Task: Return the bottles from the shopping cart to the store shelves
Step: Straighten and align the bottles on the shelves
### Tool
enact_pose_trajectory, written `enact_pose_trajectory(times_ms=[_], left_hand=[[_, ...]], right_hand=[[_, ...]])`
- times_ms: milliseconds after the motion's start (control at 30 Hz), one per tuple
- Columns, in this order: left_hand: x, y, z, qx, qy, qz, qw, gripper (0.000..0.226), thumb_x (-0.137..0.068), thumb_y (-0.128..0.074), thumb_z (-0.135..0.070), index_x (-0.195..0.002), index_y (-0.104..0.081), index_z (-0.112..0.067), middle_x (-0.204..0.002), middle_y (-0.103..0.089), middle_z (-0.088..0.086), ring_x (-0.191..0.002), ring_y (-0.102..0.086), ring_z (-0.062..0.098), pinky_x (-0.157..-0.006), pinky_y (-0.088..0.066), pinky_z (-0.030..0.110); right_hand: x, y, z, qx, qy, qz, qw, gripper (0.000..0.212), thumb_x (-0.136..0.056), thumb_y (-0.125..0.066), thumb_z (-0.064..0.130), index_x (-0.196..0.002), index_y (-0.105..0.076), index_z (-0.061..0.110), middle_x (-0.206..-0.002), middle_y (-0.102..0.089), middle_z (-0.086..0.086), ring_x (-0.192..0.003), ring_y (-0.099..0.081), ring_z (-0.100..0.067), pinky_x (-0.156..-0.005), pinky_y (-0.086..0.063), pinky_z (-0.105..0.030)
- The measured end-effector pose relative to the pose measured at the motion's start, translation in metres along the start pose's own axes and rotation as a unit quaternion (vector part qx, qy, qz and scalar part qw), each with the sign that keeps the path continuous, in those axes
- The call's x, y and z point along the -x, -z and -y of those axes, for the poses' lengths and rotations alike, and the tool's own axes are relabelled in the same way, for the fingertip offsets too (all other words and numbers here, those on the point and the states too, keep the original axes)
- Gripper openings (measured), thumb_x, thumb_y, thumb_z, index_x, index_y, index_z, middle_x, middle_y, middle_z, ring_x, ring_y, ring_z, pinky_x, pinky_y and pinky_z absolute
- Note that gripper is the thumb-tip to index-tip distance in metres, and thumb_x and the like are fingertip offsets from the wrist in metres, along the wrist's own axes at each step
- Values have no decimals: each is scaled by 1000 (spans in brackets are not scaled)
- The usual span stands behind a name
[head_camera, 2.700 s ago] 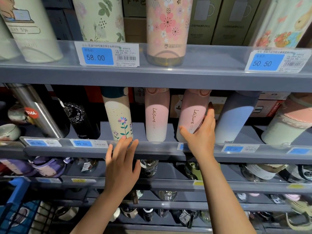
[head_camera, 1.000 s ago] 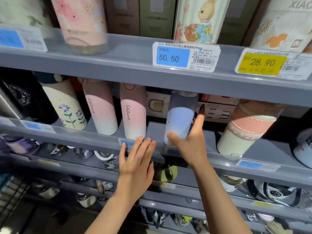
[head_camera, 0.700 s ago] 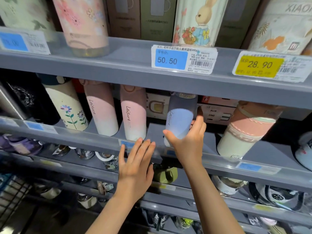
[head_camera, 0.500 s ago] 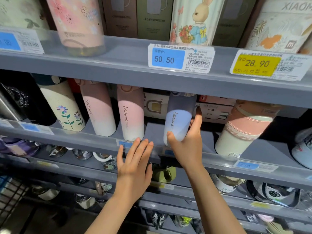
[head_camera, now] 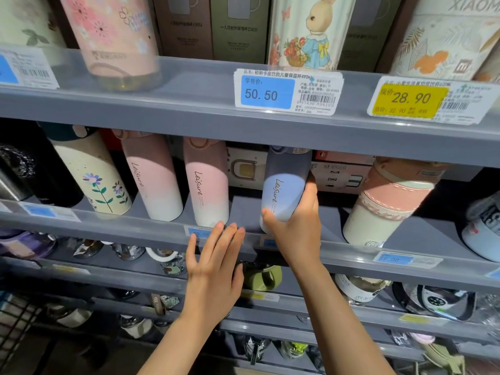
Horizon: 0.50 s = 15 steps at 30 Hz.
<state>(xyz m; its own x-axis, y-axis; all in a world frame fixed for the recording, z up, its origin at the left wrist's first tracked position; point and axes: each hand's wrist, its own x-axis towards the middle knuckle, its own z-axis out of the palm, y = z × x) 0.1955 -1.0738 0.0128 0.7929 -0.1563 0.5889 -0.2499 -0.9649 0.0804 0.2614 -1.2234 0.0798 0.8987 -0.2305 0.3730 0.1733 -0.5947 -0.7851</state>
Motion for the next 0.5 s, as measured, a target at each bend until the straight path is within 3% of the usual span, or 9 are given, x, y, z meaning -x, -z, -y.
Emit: enact_pose_trajectory(times_ms=[133, 267, 400, 500], left_hand=[[0, 1, 0, -6, 1, 3, 1000, 70, -72, -65, -20, -139, -44, -18, -143, -48, 0, -138, -35, 18, -105, -32, 60], [-3, 0, -7, 8, 6, -15, 1000, 61, -77, -60, -26, -135, -47, -15, -142, -51, 3, -136, -38, 17, -108, -30, 59], [-16, -7, -42, 58, -78, -26, 995, 55, -84, -50, -29, -137, -44, -15, -144, -47, 2, -135, -39, 18, -113, -21, 58], [-26, -18, -73, 98, -120, -8, 988, 54, -85, -48, -29, -137, -44, -17, -144, -49, 1, -136, -39, 18, -116, -14, 55]], right_hand=[[-1, 3, 3, -13, -5, 19, 1000, 75, -70, -81, 24, -129, -36, 7, -115, -49, -8, -104, -53, -27, -77, -53, -38], [11, 25, 4, -22, 33, -2, 999, 91, -74, -80, 34, -145, -29, 9, -137, -43, -10, -127, -42, -24, -101, -43, -38], [26, 73, -24, -33, 80, -152, 985, 60, -83, -68, 35, -134, -45, 15, -119, -47, 9, -110, -50, -16, -92, -42, -24], [29, 98, -54, -45, -7, -265, 963, 68, -77, -72, 39, -134, -43, 12, -117, -44, 4, -107, -46, -14, -90, -43, -33]])
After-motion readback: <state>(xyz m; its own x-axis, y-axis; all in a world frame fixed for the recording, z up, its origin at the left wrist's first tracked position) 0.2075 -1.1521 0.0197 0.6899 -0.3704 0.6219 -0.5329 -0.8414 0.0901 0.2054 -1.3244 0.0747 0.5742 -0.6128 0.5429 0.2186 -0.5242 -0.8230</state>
